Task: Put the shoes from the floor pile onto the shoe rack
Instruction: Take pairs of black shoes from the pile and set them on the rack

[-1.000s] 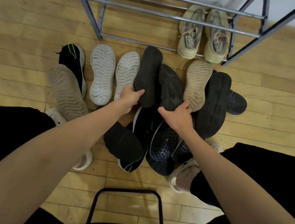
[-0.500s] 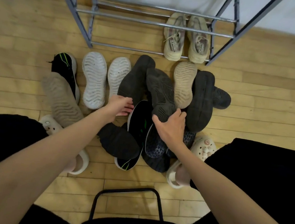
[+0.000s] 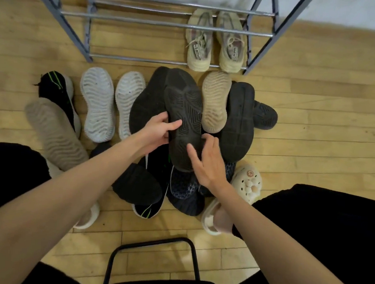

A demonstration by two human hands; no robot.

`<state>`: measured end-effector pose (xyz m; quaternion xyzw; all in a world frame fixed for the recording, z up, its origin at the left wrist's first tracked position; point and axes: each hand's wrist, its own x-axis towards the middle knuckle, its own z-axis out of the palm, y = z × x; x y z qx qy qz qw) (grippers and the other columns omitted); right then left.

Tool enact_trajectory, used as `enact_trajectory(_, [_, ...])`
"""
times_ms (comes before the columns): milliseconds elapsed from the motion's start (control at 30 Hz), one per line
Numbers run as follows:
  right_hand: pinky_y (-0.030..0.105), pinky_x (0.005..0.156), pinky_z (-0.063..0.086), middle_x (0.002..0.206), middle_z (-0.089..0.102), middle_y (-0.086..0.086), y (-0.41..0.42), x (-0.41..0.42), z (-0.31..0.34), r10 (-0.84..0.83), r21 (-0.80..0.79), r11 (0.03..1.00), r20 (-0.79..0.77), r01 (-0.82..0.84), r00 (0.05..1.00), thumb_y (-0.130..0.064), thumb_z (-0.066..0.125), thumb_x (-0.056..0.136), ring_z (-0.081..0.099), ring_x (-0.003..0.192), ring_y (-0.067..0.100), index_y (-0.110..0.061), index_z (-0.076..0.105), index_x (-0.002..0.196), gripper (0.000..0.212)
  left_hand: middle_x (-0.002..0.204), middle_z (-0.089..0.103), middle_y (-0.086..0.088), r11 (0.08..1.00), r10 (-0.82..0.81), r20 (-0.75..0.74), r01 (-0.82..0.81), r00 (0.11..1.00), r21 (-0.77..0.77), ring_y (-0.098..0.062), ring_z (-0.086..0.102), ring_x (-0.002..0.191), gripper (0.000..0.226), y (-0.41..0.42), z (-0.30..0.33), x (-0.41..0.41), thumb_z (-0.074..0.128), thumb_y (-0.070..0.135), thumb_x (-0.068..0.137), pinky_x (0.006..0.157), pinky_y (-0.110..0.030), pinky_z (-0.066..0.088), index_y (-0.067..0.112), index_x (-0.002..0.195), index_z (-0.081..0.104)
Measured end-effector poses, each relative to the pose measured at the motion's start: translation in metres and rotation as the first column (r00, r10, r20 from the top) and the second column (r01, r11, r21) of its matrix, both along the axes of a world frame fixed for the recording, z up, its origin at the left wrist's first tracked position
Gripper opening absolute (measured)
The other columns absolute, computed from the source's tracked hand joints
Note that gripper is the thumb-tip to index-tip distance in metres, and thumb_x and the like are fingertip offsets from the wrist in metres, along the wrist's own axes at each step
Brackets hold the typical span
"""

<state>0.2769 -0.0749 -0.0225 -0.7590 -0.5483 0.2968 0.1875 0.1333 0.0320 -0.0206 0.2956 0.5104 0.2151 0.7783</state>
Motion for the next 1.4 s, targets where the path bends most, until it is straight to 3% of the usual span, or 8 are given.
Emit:
enact_trajectory(167, [0.03, 0.079, 0.04, 0.115, 0.049, 0.017, 0.019, 0.049, -0.013, -0.241, 0.116, 0.965, 0.054, 0.233, 0.969, -0.02, 0.044, 0.099, 0.053, 0.1, 0.03, 0.001, 0.049, 0.118, 0.028, 0.118, 0.068, 0.003, 0.994, -0.108, -0.048, 0.109, 0.993, 0.023, -0.016, 0.063, 0.11, 0.031, 0.001, -0.01, 0.011, 0.061, 0.009, 0.09, 0.09, -0.032, 0.052, 0.024, 0.117, 0.06])
enact_trajectory(333, [0.038, 0.087, 0.043, 0.122, 0.046, 0.023, 0.053, 0.138, -0.026, -0.37, 0.096, 0.929, 0.209, 0.358, 0.905, 0.004, 0.049, 0.083, 0.05, 0.107, 0.036, 0.005, 0.044, 0.121, 0.038, 0.113, 0.071, 0.001, 0.995, -0.095, -0.061, 0.093, 0.994, -0.037, -0.019, 0.063, 0.108, 0.03, 0.012, -0.016, 0.043, 0.06, 0.009, 0.088, 0.089, -0.034, 0.05, 0.023, 0.115, 0.063])
enact_trajectory(533, [0.043, 0.117, 0.022, 0.16, 0.013, 0.013, 0.095, 0.22, -0.045, 0.03, -0.298, 0.952, 0.324, 0.072, 0.946, -0.009, 0.071, 0.079, 0.011, 0.148, 0.031, -0.008, 0.011, 0.152, 0.095, 0.116, 0.066, -0.007, 0.991, -0.012, -0.057, 0.004, 0.998, -0.136, -0.024, 0.063, 0.107, 0.03, 0.019, -0.015, 0.094, 0.051, 0.01, 0.088, 0.093, -0.039, 0.05, 0.011, 0.118, 0.057])
enact_trajectory(633, [0.046, 0.121, 0.012, 0.163, -0.003, 0.007, 0.116, 0.232, -0.059, 0.217, -0.41, 0.91, 0.342, -0.062, 0.914, -0.013, 0.074, 0.08, -0.005, 0.15, 0.028, -0.015, 0.0, 0.154, 0.104, 0.1, 0.07, -0.002, 0.987, -0.019, -0.071, 0.008, 0.997, -0.16, -0.02, 0.066, 0.095, 0.02, 0.019, -0.016, 0.109, 0.048, 0.016, 0.089, 0.08, -0.032, 0.052, 0.013, 0.104, 0.061])
enact_trajectory(800, [0.049, 0.118, 0.017, 0.16, 0.015, 0.01, 0.135, 0.244, -0.068, 0.336, -0.518, 0.845, 0.327, -0.13, 0.883, -0.017, 0.085, 0.068, 0.011, 0.148, 0.031, -0.014, 0.007, 0.153, 0.115, 0.086, 0.072, 0.001, 0.986, -0.017, -0.119, -0.003, 0.993, -0.166, -0.017, 0.066, 0.084, 0.02, 0.02, -0.02, 0.118, 0.046, 0.017, 0.086, 0.073, -0.029, 0.051, 0.015, 0.097, 0.063])
enact_trajectory(1033, [0.05, 0.107, 0.034, 0.136, 0.041, 0.019, 0.127, 0.221, -0.053, 0.388, -0.534, 0.839, 0.455, -0.103, 0.802, -0.036, 0.085, 0.065, 0.036, 0.129, 0.04, -0.009, 0.039, 0.136, 0.089, 0.093, 0.069, 0.002, 0.993, 0.003, -0.233, -0.031, 0.972, -0.116, -0.017, 0.064, 0.092, 0.017, 0.018, -0.015, 0.104, 0.049, 0.015, 0.083, 0.078, -0.03, 0.05, 0.016, 0.092, 0.064])
enact_trajectory(1200, [0.045, 0.102, 0.035, 0.128, 0.044, 0.019, 0.127, 0.205, -0.013, 0.482, -0.511, 0.849, 0.641, -0.136, 0.598, -0.061, 0.081, 0.056, 0.038, 0.122, 0.036, -0.006, 0.05, 0.126, 0.094, 0.116, 0.066, -0.007, 0.995, 0.012, -0.26, -0.036, 0.966, -0.088, -0.024, 0.061, 0.108, 0.034, 0.014, 0.003, 0.093, 0.049, 0.017, 0.083, 0.099, -0.038, 0.044, 0.011, 0.114, 0.061])
enact_trajectory(1400, [0.039, 0.098, 0.034, 0.128, 0.045, 0.017, 0.129, 0.161, 0.054, 0.47, -0.48, 0.874, 0.791, -0.079, 0.392, -0.067, 0.076, 0.058, 0.037, 0.123, 0.034, -0.008, 0.056, 0.122, 0.09, 0.116, 0.066, -0.009, 0.998, 0.048, -0.262, -0.055, 0.964, -0.02, -0.025, 0.062, 0.106, 0.037, 0.005, 0.035, 0.081, 0.05, 0.019, 0.08, 0.094, -0.04, 0.047, 0.012, 0.115, 0.061])
